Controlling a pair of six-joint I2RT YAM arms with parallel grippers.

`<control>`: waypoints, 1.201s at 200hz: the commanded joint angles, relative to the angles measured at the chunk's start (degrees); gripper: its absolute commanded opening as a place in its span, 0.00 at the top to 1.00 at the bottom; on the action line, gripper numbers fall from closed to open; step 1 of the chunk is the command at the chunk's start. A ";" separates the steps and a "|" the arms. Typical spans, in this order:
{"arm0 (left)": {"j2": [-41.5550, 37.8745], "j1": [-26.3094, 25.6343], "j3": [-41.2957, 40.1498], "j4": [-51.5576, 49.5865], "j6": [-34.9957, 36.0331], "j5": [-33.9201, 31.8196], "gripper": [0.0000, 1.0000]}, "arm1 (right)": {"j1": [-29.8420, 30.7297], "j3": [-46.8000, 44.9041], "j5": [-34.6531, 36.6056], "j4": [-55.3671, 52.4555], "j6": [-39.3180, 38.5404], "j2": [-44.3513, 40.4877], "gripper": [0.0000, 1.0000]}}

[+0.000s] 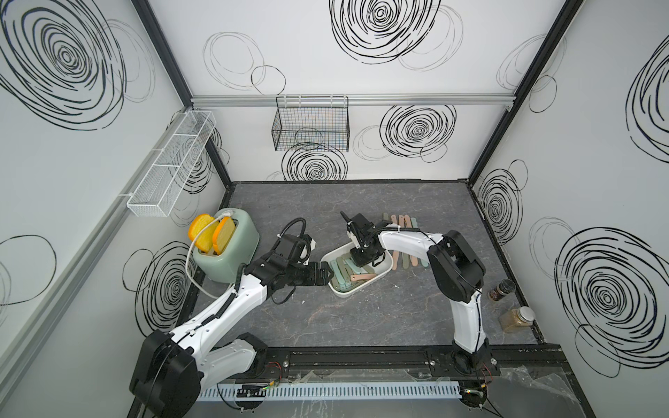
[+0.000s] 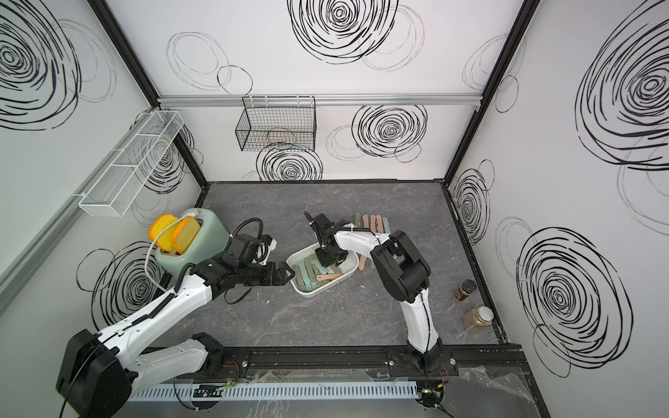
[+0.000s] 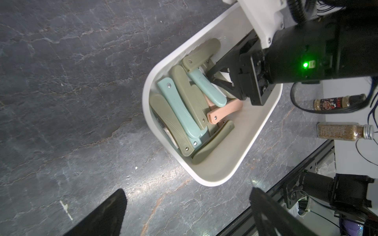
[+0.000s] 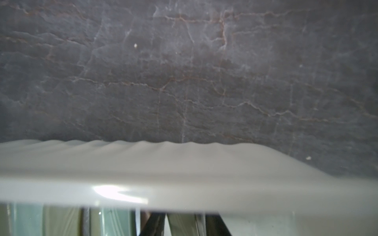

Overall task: Take the fruit knife out of the storage box
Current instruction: Pick up the fruit knife from the storage box.

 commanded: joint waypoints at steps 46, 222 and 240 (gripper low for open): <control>1.43 1.01 0.74 0.78 1.58 1.18 0.02 | -0.19 0.31 3.74 -3.03 -0.04 2.73 0.82; 9.78 -1.55 7.58 5.44 0.10 2.24 0.02 | -2.09 2.13 1.73 -7.54 2.84 -8.31 0.82; 10.87 -1.60 8.64 5.70 0.10 2.41 0.02 | -3.11 3.24 1.33 -7.87 3.06 -8.74 0.81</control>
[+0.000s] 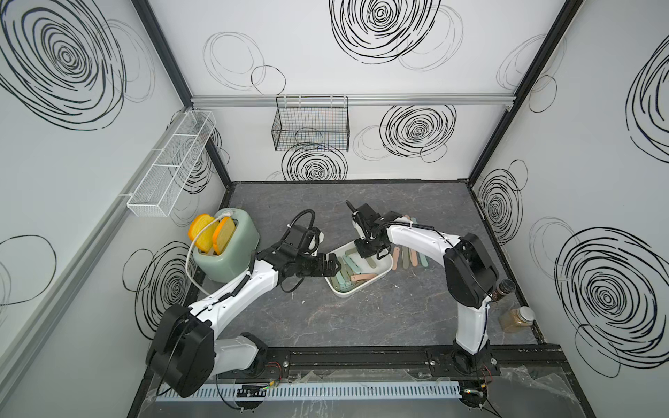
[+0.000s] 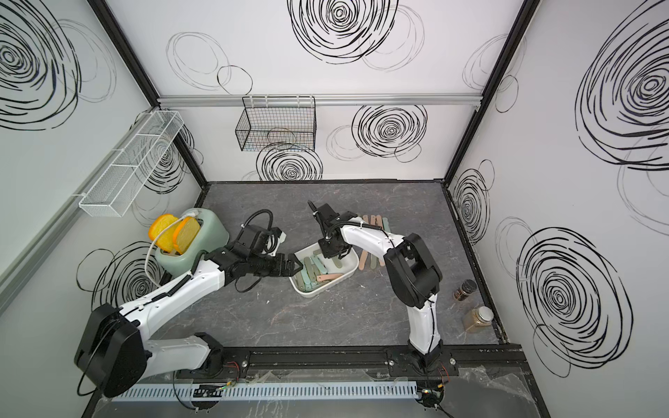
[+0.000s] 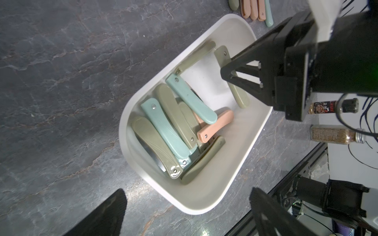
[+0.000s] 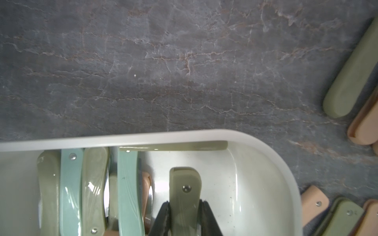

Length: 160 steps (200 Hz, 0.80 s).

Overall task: Take the fruit knife out of the storage box
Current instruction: Pick up the fruit knife from the storage box, then place the fruit knife at the center of the board.

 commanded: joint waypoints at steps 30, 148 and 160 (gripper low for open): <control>3.15 -0.45 4.50 2.46 -0.20 1.03 0.02 | -3.60 5.18 -0.95 -3.32 1.08 -1.42 0.81; 15.32 -0.53 18.62 4.40 -2.34 2.25 0.02 | -15.33 28.12 -8.24 -4.60 6.66 15.86 0.80; 16.25 -0.62 19.37 4.32 -2.34 2.25 0.02 | -16.23 29.52 -9.06 -4.17 7.43 17.52 0.80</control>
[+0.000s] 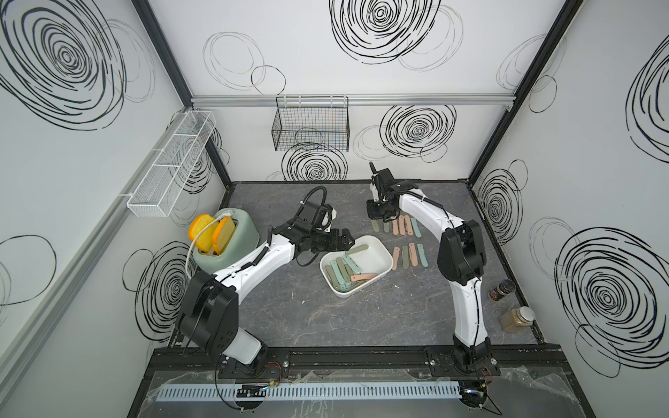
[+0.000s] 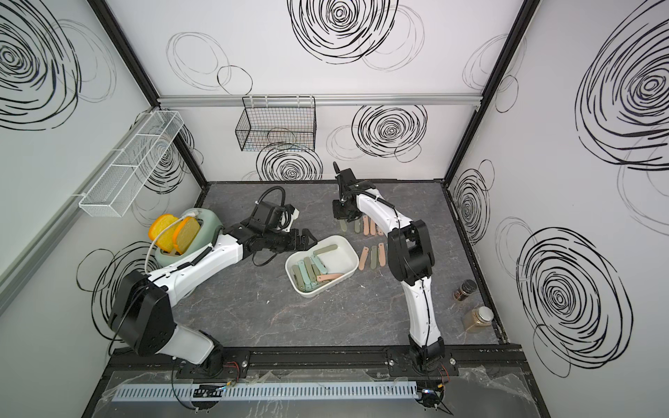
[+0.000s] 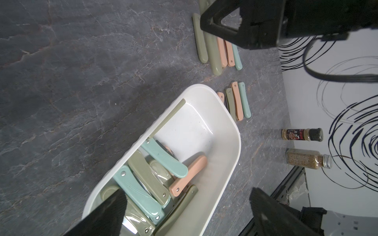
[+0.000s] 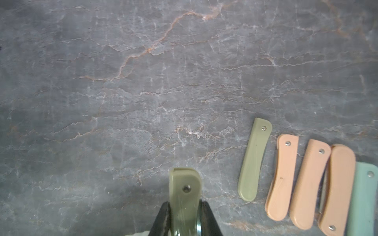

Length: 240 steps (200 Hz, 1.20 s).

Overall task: Take the fruit knife out of the storage box
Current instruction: Place the fruit knife at the center of the board.

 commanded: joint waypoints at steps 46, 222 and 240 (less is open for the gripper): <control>3.56 -0.50 3.87 0.52 0.06 0.45 0.02 | -3.56 8.73 -4.38 -1.35 3.83 9.32 0.80; 3.41 1.96 0.21 -0.70 3.55 2.03 0.02 | -5.59 16.14 -4.32 -1.87 2.71 17.43 0.60; 2.56 2.29 -0.30 -0.89 3.51 2.21 0.02 | -5.27 16.17 -3.24 -2.57 2.21 15.69 0.60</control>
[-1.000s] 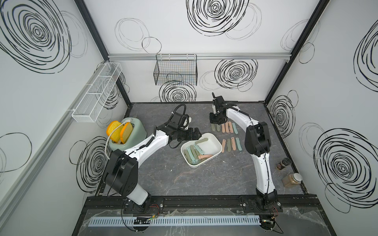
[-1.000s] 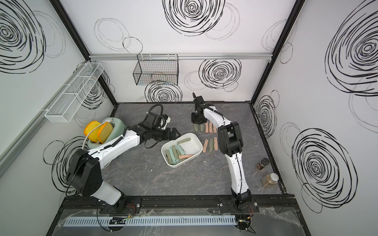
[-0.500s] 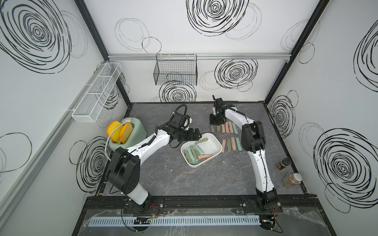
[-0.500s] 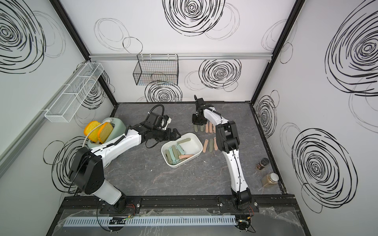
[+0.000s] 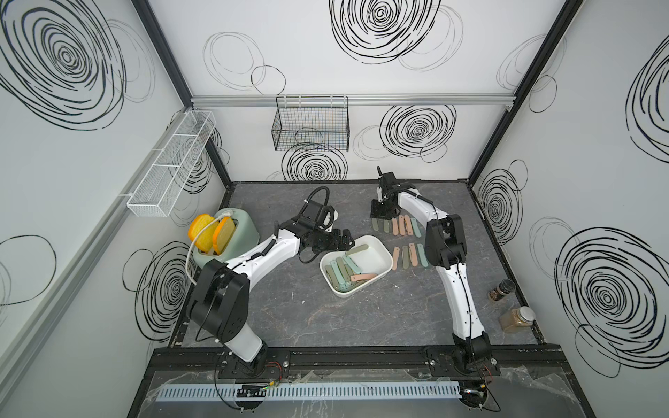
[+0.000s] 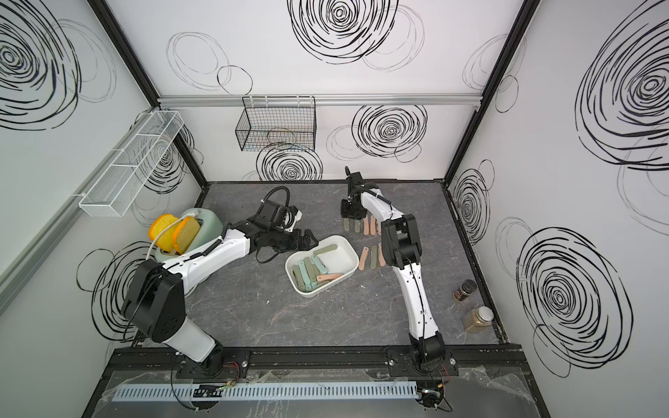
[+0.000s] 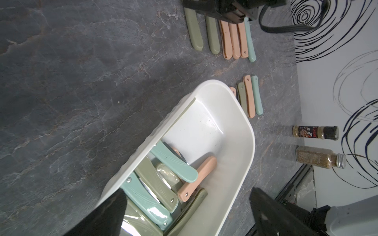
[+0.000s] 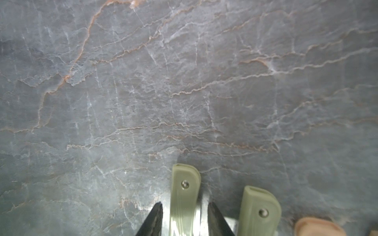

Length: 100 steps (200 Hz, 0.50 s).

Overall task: Take the fruit knife out of the storage box
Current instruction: Place the fruit knife at the center of the board.

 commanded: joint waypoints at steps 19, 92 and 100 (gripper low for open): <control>-3.23 1.14 -1.70 0.05 1.26 0.86 0.02 | 1.07 1.58 3.33 -3.51 -1.75 -4.20 0.60; -12.00 1.56 -8.76 0.54 -0.34 0.87 0.02 | 9.11 -16.11 9.87 -1.01 -6.50 -20.58 0.61; -13.45 1.54 -9.87 0.69 -0.71 0.75 0.02 | 10.22 -19.15 9.52 0.07 -6.72 -22.60 0.61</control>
